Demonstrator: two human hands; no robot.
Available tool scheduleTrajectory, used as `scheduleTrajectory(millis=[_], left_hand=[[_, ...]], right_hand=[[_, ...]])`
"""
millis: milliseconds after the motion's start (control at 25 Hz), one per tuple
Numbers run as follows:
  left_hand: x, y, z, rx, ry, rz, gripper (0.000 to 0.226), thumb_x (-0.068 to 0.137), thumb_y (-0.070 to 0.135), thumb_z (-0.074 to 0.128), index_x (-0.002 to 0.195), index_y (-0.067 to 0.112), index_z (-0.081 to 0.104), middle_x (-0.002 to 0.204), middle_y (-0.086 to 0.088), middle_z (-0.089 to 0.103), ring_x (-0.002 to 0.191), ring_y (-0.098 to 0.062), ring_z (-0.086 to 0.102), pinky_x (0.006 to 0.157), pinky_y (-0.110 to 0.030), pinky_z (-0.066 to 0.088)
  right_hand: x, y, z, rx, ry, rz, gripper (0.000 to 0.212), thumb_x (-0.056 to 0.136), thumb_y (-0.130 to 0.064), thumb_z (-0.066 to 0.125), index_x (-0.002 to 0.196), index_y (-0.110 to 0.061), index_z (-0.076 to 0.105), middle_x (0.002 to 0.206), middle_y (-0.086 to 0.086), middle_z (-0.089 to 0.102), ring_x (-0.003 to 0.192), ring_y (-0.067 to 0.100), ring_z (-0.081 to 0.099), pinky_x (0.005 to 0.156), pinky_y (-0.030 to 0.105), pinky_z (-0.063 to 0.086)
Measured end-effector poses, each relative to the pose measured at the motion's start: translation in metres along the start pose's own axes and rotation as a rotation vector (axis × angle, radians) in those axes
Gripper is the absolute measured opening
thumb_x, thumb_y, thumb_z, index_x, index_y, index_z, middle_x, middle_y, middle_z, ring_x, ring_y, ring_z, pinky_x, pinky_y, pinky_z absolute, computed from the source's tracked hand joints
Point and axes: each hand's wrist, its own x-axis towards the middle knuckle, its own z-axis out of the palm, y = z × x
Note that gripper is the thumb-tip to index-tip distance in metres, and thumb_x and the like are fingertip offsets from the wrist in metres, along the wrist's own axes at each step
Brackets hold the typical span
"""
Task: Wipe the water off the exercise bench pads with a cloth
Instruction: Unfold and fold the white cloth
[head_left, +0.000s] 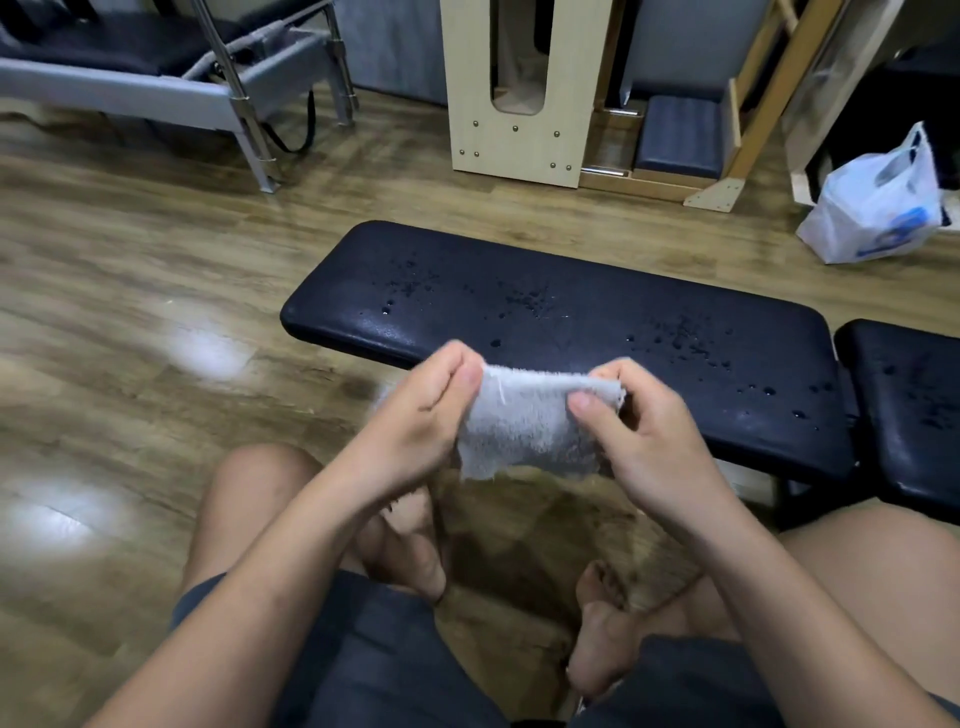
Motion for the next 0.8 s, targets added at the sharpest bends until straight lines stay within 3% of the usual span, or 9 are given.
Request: scheduleTrajectory(millis=[120, 200, 280, 360, 440, 600, 640, 720, 800], left_hand=[[0.002, 0.003, -0.001, -0.276, 0.014, -0.148, 0.025, 0.095, 0.037, 0.057, 0.111, 0.019, 0.050, 0.090, -0.010, 0.060, 0.073, -0.017, 0.055, 0.068, -0.037, 0.048], [-0.009, -0.007, 0.004, -0.415, -0.006, -0.224, 0.061, 0.070, 0.036, 0.081, 0.120, 0.036, 0.046, 0.117, -0.009, 0.060, 0.084, -0.023, 0.067, 0.077, -0.045, 0.055], [-0.022, -0.016, 0.013, -0.387, 0.000, -0.208, 0.076, 0.059, 0.022, 0.091, 0.119, 0.040, 0.046, 0.125, 0.000, 0.051, 0.087, -0.014, 0.070, 0.077, -0.038, 0.060], [-0.034, -0.023, 0.025, -0.342, 0.069, -0.221, 0.066, 0.069, 0.000, 0.086, 0.113, 0.031, 0.049, 0.122, 0.003, 0.049, 0.080, 0.000, 0.068, 0.071, -0.028, 0.058], [-0.042, -0.024, 0.028, -0.309, 0.143, -0.244, 0.052, 0.076, -0.013, 0.075, 0.109, 0.023, 0.053, 0.117, 0.001, 0.053, 0.074, 0.002, 0.066, 0.066, -0.025, 0.056], [-0.051, -0.015, 0.017, -0.416, 0.071, -0.127, 0.041, 0.082, -0.023, 0.061, 0.109, 0.008, 0.059, 0.116, -0.001, 0.063, 0.084, -0.004, 0.067, 0.072, -0.019, 0.053], [-0.052, -0.013, 0.012, -0.395, 0.063, -0.093, 0.038, 0.082, -0.021, 0.062, 0.108, 0.007, 0.061, 0.120, 0.000, 0.064, 0.095, -0.004, 0.067, 0.080, -0.018, 0.052], [-0.055, -0.012, 0.005, -0.212, 0.080, -0.011, 0.031, 0.079, -0.007, 0.068, 0.105, 0.010, 0.068, 0.127, 0.002, 0.064, 0.115, -0.003, 0.061, 0.096, -0.018, 0.046], [-0.058, -0.014, 0.000, 0.022, 0.094, 0.022, 0.036, 0.073, 0.013, 0.073, 0.108, 0.016, 0.072, 0.123, 0.007, 0.066, 0.116, -0.004, 0.061, 0.101, -0.020, 0.045]], right_hand=[[0.011, -0.010, 0.009, 0.146, 0.126, 0.059, 0.019, 0.093, -0.023, 0.060, 0.087, -0.005, 0.056, 0.068, 0.006, 0.055, 0.060, 0.016, 0.049, 0.053, 0.031, 0.037], [0.011, -0.006, 0.015, 0.234, 0.185, 0.159, 0.022, 0.092, -0.023, 0.062, 0.089, -0.002, 0.058, 0.075, 0.013, 0.061, 0.065, 0.020, 0.054, 0.056, 0.040, 0.045], [0.008, 0.000, 0.020, 0.341, 0.208, 0.299, 0.018, 0.092, -0.020, 0.063, 0.095, -0.002, 0.061, 0.084, 0.014, 0.068, 0.073, 0.022, 0.062, 0.068, 0.047, 0.054], [0.000, 0.006, 0.021, 0.446, 0.152, 0.379, 0.013, 0.092, -0.012, 0.062, 0.099, -0.002, 0.063, 0.084, 0.010, 0.070, 0.077, 0.021, 0.066, 0.069, 0.041, 0.055], [-0.009, 0.010, 0.020, 0.430, 0.060, 0.332, 0.007, 0.092, -0.008, 0.061, 0.097, -0.004, 0.063, 0.076, 0.008, 0.069, 0.071, 0.019, 0.064, 0.064, 0.034, 0.051], [-0.013, 0.016, 0.011, 0.015, 0.038, 0.241, 0.012, 0.097, -0.029, 0.052, 0.090, -0.019, 0.053, 0.072, 0.001, 0.060, 0.064, 0.013, 0.052, 0.062, 0.035, 0.043], [-0.013, 0.017, 0.012, -0.033, 0.043, 0.256, 0.011, 0.097, -0.030, 0.051, 0.093, -0.020, 0.051, 0.075, -0.001, 0.057, 0.063, 0.012, 0.050, 0.062, 0.034, 0.043], [-0.015, 0.013, 0.014, 0.105, 0.029, 0.296, 0.009, 0.097, -0.026, 0.052, 0.106, -0.023, 0.051, 0.076, 0.003, 0.056, 0.061, 0.013, 0.050, 0.058, 0.031, 0.045], [-0.020, 0.006, 0.015, 0.230, -0.059, 0.279, 0.021, 0.095, -0.020, 0.056, 0.115, -0.026, 0.056, 0.078, 0.003, 0.064, 0.065, 0.013, 0.059, 0.061, 0.028, 0.051]])
